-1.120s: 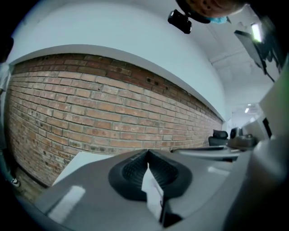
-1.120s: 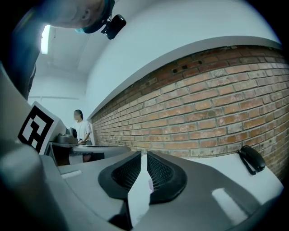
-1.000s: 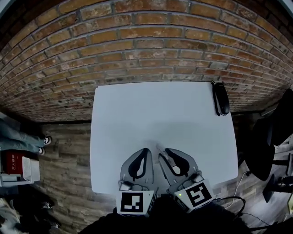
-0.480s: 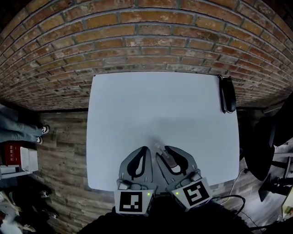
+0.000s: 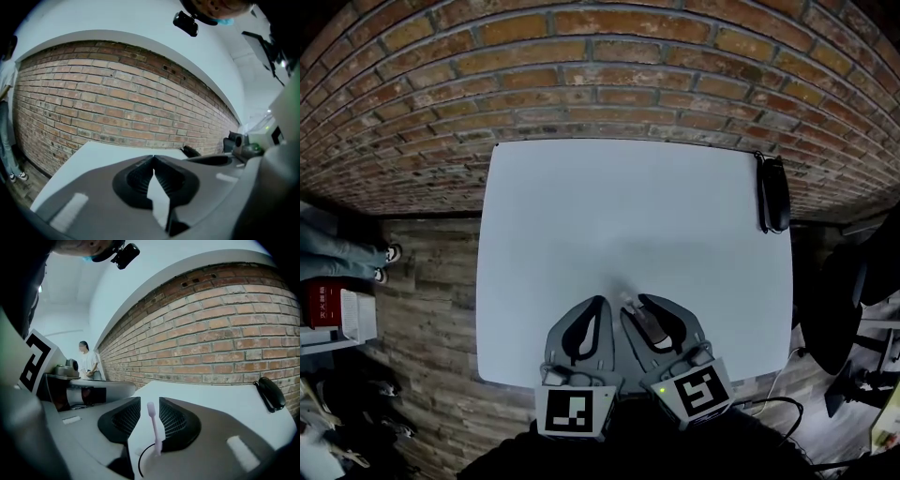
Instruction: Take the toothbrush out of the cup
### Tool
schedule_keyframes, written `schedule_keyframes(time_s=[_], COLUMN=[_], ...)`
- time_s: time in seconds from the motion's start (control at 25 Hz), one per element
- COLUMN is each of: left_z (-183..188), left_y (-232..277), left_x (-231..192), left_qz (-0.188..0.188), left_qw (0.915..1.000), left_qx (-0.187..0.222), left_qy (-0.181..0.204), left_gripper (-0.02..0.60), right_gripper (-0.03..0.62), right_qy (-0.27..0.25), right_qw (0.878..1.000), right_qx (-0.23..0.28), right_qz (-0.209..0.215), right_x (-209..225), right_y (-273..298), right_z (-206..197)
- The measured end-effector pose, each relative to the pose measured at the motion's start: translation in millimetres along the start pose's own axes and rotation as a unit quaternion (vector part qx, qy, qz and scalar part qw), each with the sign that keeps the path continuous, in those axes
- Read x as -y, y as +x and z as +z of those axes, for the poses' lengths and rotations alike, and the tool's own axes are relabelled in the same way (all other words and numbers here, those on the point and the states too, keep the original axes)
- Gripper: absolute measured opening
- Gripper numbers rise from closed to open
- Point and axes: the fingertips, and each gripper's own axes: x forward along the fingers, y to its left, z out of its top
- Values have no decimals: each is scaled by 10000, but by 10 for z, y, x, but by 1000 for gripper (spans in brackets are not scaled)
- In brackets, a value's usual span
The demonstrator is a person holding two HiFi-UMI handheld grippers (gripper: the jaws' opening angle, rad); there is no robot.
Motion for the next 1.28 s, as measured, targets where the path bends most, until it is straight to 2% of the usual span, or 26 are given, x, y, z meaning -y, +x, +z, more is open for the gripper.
schedule_keyframes(time_s=[0.4, 0.72, 1.28], left_z=[-42, -26, 61], left_y=[-19, 3, -14], left_x=[-142, -146, -59], left_qz=[211, 191, 33], left_qw=[9996, 9997, 9999], left_qx=[-100, -63, 99], left_qy=[-152, -169, -84], left_gripper=[8, 8, 8], right_gripper=[112, 60, 51], right_qy=[-74, -98, -39], right_qw=[9997, 9997, 9998], right_qx=[-197, -218, 100], right_qz=[123, 5, -157], right_x=[-46, 8, 42], right_y=[117, 122, 8], right_z=[-54, -52, 58])
